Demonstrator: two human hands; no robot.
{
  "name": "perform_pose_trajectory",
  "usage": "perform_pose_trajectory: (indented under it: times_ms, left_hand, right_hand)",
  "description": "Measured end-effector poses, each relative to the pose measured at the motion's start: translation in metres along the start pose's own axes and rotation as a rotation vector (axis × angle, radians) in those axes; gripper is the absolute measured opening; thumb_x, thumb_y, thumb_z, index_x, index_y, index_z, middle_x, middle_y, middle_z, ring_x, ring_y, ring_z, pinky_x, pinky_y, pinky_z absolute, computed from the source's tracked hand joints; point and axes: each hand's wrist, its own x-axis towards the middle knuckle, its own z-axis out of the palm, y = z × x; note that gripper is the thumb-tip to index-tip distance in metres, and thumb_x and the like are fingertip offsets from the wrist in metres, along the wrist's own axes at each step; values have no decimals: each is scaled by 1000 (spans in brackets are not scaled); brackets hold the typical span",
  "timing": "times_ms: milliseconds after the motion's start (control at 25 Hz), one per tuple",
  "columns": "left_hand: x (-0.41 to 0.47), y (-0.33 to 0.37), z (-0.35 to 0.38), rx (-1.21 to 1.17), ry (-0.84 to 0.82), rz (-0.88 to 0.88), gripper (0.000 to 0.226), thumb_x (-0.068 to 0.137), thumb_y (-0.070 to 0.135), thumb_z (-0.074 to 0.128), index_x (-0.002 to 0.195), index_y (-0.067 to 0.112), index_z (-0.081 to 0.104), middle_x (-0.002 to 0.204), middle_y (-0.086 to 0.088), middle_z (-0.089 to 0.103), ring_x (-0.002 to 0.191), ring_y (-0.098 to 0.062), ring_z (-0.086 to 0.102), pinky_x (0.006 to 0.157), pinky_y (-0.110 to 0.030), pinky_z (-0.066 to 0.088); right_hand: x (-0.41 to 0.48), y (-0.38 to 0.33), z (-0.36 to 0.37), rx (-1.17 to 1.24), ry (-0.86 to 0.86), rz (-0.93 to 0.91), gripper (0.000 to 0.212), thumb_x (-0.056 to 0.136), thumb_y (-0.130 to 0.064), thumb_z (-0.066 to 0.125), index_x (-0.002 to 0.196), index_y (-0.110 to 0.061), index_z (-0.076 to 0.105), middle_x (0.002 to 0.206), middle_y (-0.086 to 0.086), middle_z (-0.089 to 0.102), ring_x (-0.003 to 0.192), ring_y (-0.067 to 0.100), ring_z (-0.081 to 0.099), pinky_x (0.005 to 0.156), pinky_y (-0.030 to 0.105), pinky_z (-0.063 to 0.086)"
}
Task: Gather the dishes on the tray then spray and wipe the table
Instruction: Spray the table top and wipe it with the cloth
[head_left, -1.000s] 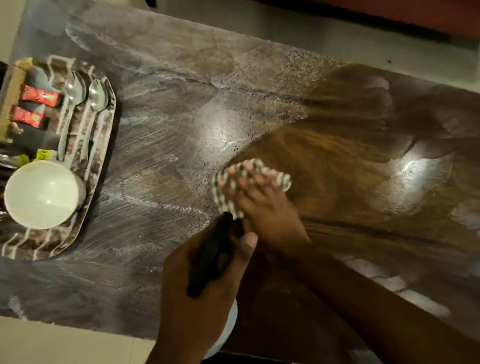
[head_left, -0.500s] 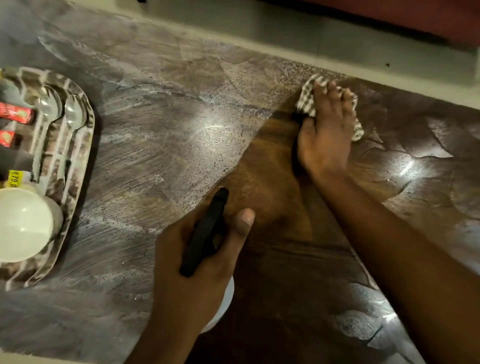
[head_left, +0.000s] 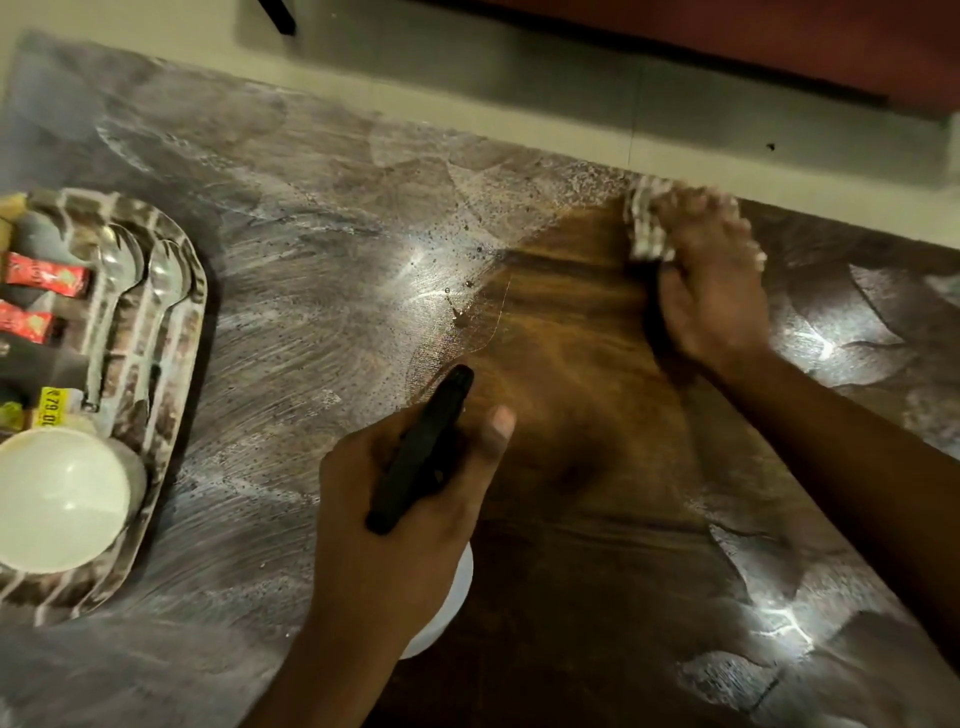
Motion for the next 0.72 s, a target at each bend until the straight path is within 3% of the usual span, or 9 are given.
perform_pose_trajectory:
  times_ms: [80,160,200,280,400,480,520,600,720]
  left_hand:
    - [1,10,-1,-56,-20,31,39,87,47,79,67,16,68,49,-10,56,40,-19,56,53,-40,49]
    - [5,4,2,-76,-38,26,28,86,46,80,76,21,73,51,3,60,44,-9,60,53,-29,50]
    - [7,3,4,-83,-25,13,24,85,45,80,79,23,74,53,8,62,47,-6,61,56,-24,50]
    - [9,4,5,-112,-20,29,21,86,42,80,81,22,75,55,12,64,49,-4,62,58,-18,48]
    - [13,3,3,-46,-12,48,31,90,44,77,73,20,69,54,-2,61,45,-15,60,52,-28,48]
    - [9,7,-2,-2,49,55,44,89,48,75,64,13,65,52,-13,58,41,-23,57,53,-37,47]
    - [6,6,-4,-5,75,40,50,89,48,75,61,9,62,50,-16,56,40,-26,56,53,-37,47]
    - [8,-9,-4,-2,75,-46,53,87,52,76,60,10,61,50,-15,56,41,-25,58,51,-31,48]
    - [19,-36,-3,-64,94,-161,51,63,88,77,78,41,66,66,6,61,58,-2,59,56,-10,46]
  right_hand:
    - [17,-22,-14,104,167,295,70,97,-22,38,167,-26,31,177,6,23,165,33,8,134,54,8]
    - [23,-57,-6,113,156,327,68,100,-19,42,167,-26,31,177,8,23,165,36,8,134,54,7]
    - [18,-76,4,94,103,224,67,100,-19,44,166,-24,32,176,10,24,165,37,9,134,55,7]
    - [-3,-108,24,44,-48,-179,64,101,-22,45,164,-21,34,174,13,28,164,40,13,133,59,9]
    - [-17,-106,30,-163,-354,-937,65,104,-32,43,167,-28,29,177,4,21,166,32,6,134,54,5]
    - [-1,-83,18,-227,-428,-1086,64,104,-33,42,167,-30,28,178,1,18,166,27,5,134,52,8]
    - [9,-72,14,-226,-400,-986,64,104,-35,38,167,-30,28,178,1,19,166,28,7,134,54,12]
    - [33,-55,5,-127,-242,-559,69,100,-38,29,168,-28,27,177,4,21,166,31,9,132,60,15]
    - [50,-95,9,91,11,6,68,100,-26,37,168,-31,28,178,2,19,166,31,4,133,59,9]
